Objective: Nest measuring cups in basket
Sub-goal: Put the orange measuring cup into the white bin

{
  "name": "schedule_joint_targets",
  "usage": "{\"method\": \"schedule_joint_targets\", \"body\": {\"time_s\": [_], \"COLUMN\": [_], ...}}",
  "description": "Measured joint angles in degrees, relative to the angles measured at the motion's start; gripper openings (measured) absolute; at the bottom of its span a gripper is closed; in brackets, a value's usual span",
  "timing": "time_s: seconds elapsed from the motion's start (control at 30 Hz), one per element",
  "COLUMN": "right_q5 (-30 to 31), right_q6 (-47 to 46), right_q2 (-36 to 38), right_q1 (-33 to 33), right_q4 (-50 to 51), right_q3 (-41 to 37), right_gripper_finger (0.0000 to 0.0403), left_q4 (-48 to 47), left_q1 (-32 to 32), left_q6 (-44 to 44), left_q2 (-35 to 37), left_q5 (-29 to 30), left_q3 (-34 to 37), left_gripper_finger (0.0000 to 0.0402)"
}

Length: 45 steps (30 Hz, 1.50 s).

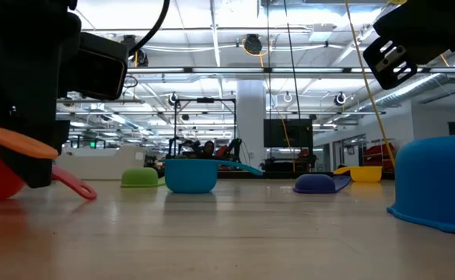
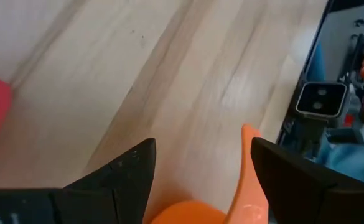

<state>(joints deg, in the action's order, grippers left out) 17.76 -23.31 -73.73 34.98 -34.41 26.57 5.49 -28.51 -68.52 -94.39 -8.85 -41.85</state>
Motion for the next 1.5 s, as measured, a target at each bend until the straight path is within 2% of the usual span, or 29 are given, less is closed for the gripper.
{"method": "schedule_joint_targets", "body": {"time_s": [0.17,0.6,0.77,0.87,1.0,1.1,1.27,1.37,1.5], "right_q5": [0.0,0.02,0.02,0.02,0.03,0.04,0.04,0.04,0.04], "right_q6": [0.0,0.45,0.46,0.49,0.82,1.19,1.53,1.53,1.88], "right_q2": [0.0,0.0,0.0,0.0,0.0,0.0,0.0,0.0,0.0], "right_q1": [0.0,0.0,0.0,0.0,0.0,0.0,0.0,0.0,0.0], "right_q4": [0.07,0.13,0.17,0.21,0.31,0.35,0.35,0.37,0.42], "right_q3": [0.0,0.0,0.0,0.0,0.0,0.0,0.0,0.0,0.0], "right_gripper_finger": [0.0,0.0,0.0,0.0,0.0,0.0,0.0,0.0,0.0], "left_q4": [2.71,1.93,1.92,-2.34,-14.58,-22.2,-32.26,-36.11,-35.45], "left_q1": [-0.14,0.86,2.13,2.47,2.38,1.85,-0.93,-3.21,-7.36], "left_q6": [0.82,6.93,9.54,11.79,18.38,21.75,24.78,22.13,17.63], "left_q2": [-0.17,-0.37,-0.28,-0.28,-0.28,-0.26,-0.25,-0.24,-0.24], "left_q5": [-3.36,-6.29,-10.4,-11.79,-11.91,-9.37,-1.28,4.14,10.79], "left_q3": [0.14,0.29,0.28,-1.41,-7.42,-12.8,-20.77,-23.54,-25.45], "left_gripper_finger": [0.0266,0.0266,0.0266,0.0254,0.0219,0.0193,0.0167,0.0165,0.018]}}
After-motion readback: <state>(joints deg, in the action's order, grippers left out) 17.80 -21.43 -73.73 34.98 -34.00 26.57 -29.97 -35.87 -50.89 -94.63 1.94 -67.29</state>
